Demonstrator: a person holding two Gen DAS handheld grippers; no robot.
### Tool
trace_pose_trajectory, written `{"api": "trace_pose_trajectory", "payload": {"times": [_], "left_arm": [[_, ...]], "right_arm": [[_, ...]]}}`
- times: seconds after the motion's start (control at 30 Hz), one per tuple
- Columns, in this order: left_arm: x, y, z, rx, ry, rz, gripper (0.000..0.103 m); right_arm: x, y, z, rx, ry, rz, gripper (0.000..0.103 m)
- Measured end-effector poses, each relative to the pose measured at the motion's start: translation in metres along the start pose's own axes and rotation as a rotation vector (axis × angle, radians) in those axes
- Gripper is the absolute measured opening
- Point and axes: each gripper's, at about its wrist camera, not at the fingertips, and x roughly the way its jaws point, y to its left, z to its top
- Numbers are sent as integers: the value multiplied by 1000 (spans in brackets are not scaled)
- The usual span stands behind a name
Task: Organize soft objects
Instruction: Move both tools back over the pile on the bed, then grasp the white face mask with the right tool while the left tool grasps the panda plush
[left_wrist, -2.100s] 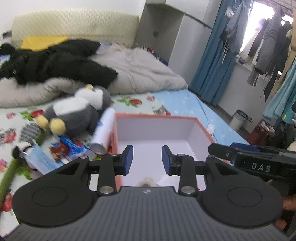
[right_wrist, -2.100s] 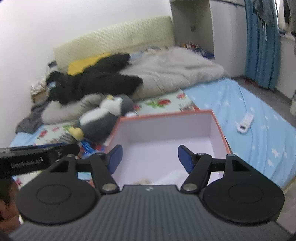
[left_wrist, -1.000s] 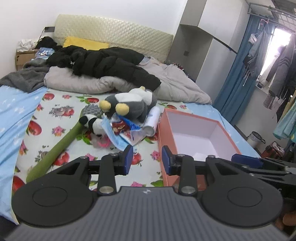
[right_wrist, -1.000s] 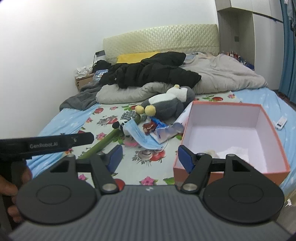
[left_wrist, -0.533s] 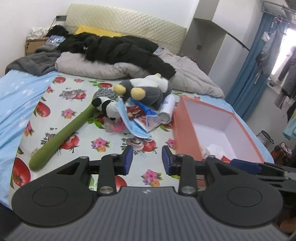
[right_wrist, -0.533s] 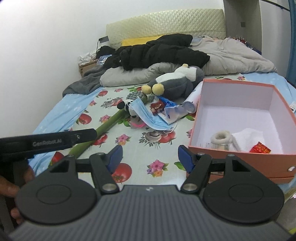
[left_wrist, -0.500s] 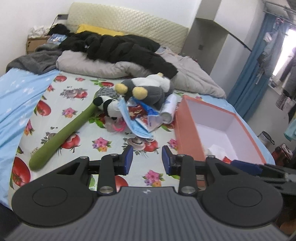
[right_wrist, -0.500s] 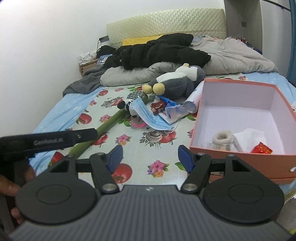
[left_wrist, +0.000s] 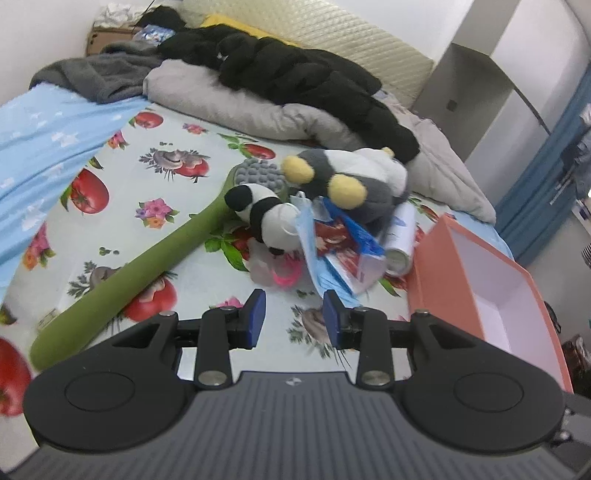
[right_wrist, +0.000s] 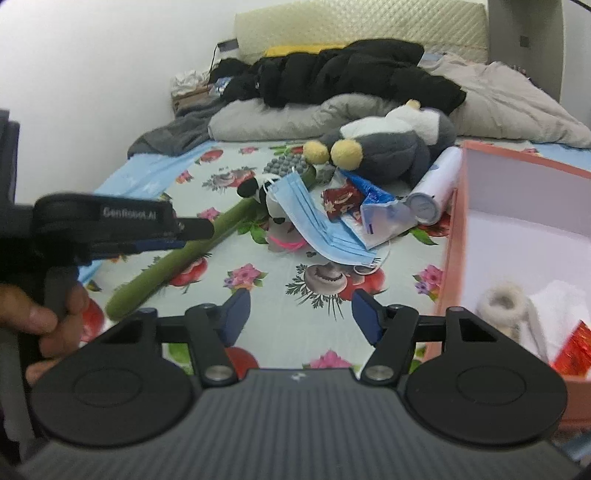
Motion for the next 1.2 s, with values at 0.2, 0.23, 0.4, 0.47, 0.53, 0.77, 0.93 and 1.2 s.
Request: {"api": "trace_pose_trajectory", "payload": {"times": [0.2, 0.23, 0.4, 0.47, 0.53, 0.77, 0.93, 1.2], "left_arm": [[53, 25, 21, -83, 3, -7, 39], [60, 29, 24, -103, 4, -9, 39], [102, 45, 40, -174, 21, -21, 45], [116, 49, 46, -190, 21, -28, 45], [129, 54, 51, -221, 25, -42, 45], [161, 79, 61, -449, -4, -51, 46], [180, 95, 58, -617, 11, -102, 62], [202, 94, 56, -685, 31, -200, 62]], "right_arm": [[52, -2, 11, -25, 35, -8, 59], [61, -2, 13, -37, 41, -12, 59], [101, -5, 21, -82, 63, -22, 54], [116, -7, 22, -94, 73, -19, 49], [131, -8, 23, -106, 87, -15, 47], [165, -1, 20, -220, 71, -43, 41], [180, 5, 17, -286, 58, -70, 34], [186, 1, 20, -291, 47, -79, 6]]}}
